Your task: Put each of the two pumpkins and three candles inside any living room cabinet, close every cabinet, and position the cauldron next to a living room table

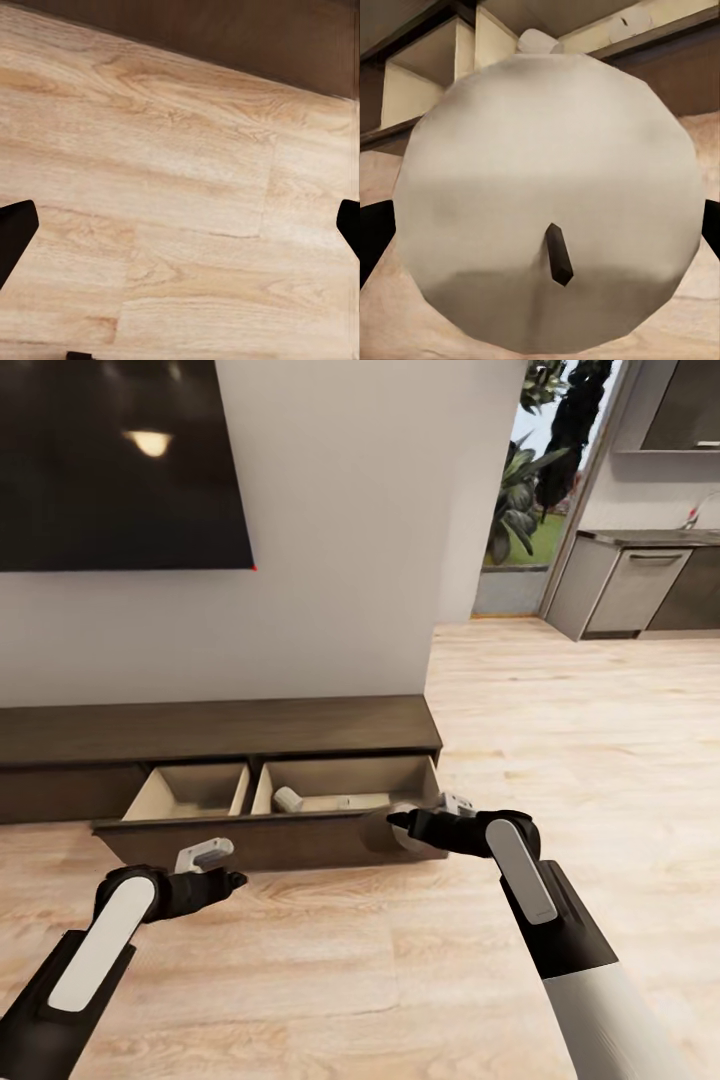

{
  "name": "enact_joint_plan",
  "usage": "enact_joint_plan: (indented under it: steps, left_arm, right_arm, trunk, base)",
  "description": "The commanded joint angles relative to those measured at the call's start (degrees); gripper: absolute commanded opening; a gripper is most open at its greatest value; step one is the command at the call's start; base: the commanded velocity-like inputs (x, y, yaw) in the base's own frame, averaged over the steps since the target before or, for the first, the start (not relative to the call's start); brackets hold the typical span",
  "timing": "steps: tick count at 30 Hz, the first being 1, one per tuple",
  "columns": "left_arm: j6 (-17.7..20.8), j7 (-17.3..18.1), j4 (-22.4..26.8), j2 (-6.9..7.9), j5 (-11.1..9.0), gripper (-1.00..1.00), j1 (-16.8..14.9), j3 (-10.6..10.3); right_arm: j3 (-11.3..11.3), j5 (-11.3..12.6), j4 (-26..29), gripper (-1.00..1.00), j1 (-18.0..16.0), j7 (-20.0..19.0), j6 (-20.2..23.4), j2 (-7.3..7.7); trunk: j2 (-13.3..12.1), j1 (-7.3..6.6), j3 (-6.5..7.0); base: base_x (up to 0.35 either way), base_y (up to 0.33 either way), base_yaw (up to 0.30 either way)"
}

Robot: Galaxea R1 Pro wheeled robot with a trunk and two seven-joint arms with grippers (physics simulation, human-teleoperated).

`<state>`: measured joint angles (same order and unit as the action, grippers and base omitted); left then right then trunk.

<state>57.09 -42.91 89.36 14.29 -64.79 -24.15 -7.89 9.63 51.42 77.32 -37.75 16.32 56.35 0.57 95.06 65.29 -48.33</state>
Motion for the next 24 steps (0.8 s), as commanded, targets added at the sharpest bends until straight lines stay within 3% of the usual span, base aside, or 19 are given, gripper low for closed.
enact_joint_plan:
  steps: [1, 6, 15, 20, 24]
  left_arm:
    - [0.0, -0.6, 0.0, 0.28, -1.3, 1.00, 0.0, 0.2]
    - [0.0, -0.6, 0.1, 5.04, -11.6, 1.00, 0.0, 1.5]
    - [-0.1, -0.6, 0.0, 6.24, -16.2, 1.00, 0.0, 2.2]
    - [-0.1, -0.5, 0.0, 6.34, -21.3, 1.00, 0.0, 2.3]
    - [0.0, -0.2, 0.0, 6.68, -26.5, 1.00, 0.0, 3.6]
  right_arm:
    - [0.1, 0.4, 0.0, -1.00, 0.0, -0.2, 0.1, 0.07]
    - [0.0, 0.4, -0.1, -1.00, 0.0, -3.5, 0.1, 0.10]
    - [-0.1, 0.4, -0.1, -1.00, 0.0, -3.8, 0.0, 0.05]
    - [-0.1, 0.4, -0.2, -1.00, 0.0, -3.8, 0.0, 0.06]
    - [-0.1, 0.3, -0.2, -1.00, 0.0, -3.8, 0.0, 0.05]
  trunk:
    - [0.0, 0.01, -0.05]
    - [0.0, 0.01, -0.05]
    - [0.0, 0.01, -0.05]
    - [0.0, 0.01, -0.05]
    - [0.0, 0.01, -0.05]
  base:
    - [0.158, 0.000, 0.000]
    - [0.128, 0.000, 0.000]
    - [0.160, 0.000, 0.000]
    - [0.202, 0.000, 0.000]
    - [0.172, 0.000, 0.000]
